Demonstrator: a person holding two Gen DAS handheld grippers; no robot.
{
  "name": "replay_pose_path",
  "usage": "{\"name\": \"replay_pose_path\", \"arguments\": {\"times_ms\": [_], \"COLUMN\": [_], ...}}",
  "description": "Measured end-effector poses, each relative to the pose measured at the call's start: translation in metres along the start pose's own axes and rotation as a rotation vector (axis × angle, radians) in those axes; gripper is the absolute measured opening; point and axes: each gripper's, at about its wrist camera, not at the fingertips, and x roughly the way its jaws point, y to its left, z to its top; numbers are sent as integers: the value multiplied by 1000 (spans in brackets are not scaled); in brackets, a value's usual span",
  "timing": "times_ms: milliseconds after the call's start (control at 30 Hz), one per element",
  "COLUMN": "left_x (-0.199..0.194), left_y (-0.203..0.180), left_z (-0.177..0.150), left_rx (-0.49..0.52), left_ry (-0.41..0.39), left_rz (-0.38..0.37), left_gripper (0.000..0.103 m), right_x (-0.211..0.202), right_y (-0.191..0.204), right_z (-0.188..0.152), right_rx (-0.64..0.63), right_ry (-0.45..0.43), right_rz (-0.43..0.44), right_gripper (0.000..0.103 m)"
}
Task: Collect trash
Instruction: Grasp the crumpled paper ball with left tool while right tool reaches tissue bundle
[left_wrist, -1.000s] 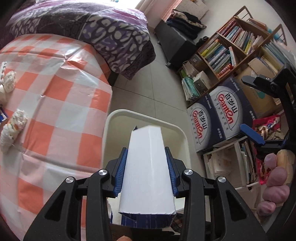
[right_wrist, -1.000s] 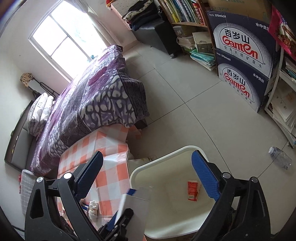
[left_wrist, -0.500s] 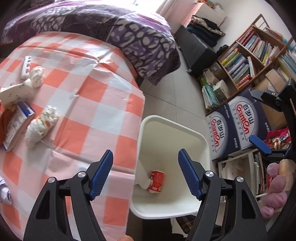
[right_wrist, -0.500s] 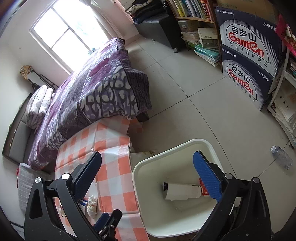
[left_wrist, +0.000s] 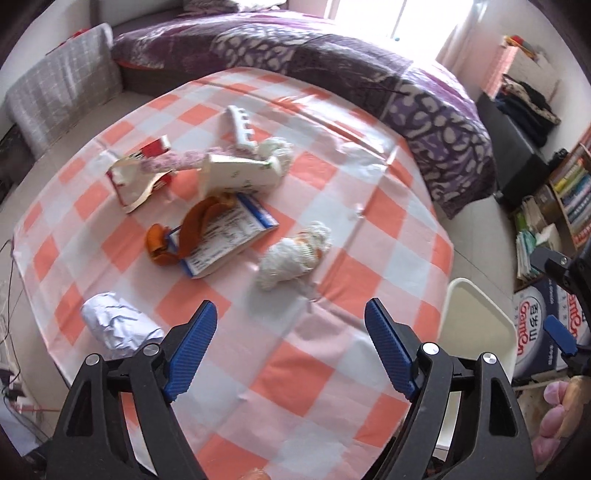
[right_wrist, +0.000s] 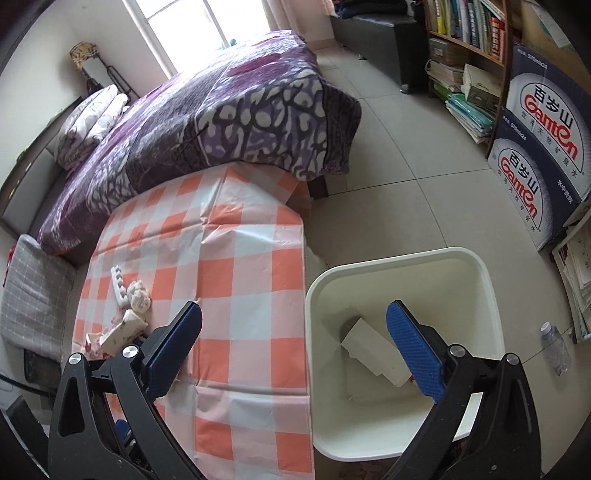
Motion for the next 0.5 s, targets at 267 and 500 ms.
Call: {"name": "replay_pose_path", "arguments": {"times_ms": [267, 500], "left_x": [7, 25], "left_y": [70, 126], "left_z": [1, -6], "left_rx": [-226, -414], "left_ry": [59, 188], "left_rz": [113, 116], "left_gripper": [83, 83], "right_x": [17, 32], "right_y": [38, 70], "right_z": [-20, -36], "right_rx": [-88, -160], "right_ry": [50, 84], "right_rz": [13, 24], "right_gripper": [96, 96]}}
